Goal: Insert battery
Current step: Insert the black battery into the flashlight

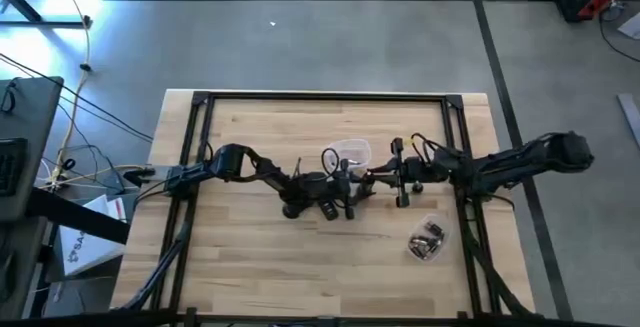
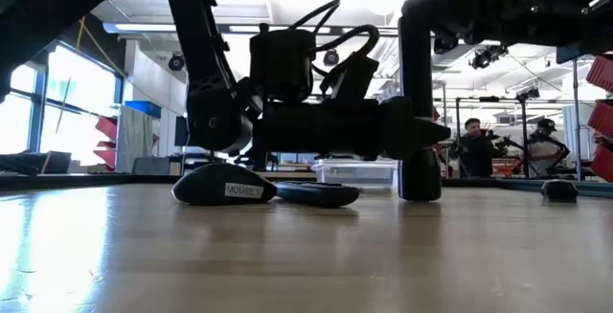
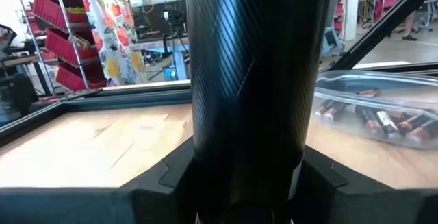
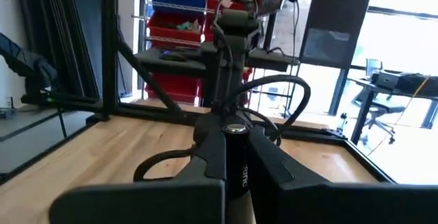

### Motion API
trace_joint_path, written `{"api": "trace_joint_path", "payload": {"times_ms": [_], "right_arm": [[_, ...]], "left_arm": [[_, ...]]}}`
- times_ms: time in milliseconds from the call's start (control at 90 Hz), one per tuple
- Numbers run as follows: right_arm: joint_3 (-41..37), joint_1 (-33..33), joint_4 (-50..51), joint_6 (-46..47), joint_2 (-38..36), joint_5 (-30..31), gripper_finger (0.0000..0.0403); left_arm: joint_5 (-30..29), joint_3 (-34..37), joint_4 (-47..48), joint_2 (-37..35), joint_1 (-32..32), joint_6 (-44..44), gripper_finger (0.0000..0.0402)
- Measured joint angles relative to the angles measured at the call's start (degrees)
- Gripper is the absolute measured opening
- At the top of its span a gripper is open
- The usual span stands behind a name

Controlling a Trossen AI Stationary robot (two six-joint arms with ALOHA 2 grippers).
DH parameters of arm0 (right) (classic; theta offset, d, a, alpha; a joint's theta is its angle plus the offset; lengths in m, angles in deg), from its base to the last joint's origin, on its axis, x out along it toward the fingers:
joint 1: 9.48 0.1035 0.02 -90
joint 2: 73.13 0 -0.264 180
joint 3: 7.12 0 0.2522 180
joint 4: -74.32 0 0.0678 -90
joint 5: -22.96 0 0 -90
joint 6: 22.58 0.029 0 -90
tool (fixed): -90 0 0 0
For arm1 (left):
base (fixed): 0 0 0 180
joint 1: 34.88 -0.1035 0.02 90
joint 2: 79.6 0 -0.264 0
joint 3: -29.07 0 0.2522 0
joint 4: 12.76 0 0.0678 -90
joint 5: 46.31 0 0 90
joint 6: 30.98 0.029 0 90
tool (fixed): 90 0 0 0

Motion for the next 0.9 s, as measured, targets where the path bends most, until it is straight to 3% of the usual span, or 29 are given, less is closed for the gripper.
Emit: {"api": "trace_joint_path", "payload": {"times_ms": [211,511,678,778,900], "right_arm": [[0.0,0.0,0.3,1.5,-0.2,0.3,0.0014],[0.0,0.0,1.4,2.7,-1.3,1.0,0.0101],[0.0,0.1,2.8,2.1,-5.6,1.0,0.0122],[0.4,1.0,7.9,1.6,-9.7,1.0,0.0122],[5.5,3.9,24.3,1.1,-14.6,2.2,0.0117]], "left_arm": [[-0.2,0.0,0.0,0.0,0.0,0.0,0.0145],[-1.0,0.0,-0.1,0.0,0.0,-0.7,0.0145],[-1.3,0.0,0.0,-0.1,0.0,-0.8,0.0145],[-2.0,0.0,0.1,-0.1,0.0,-0.9,0.0145],[-4.3,0.0,1.2,-0.1,0.0,-1.1,0.0145]]}}
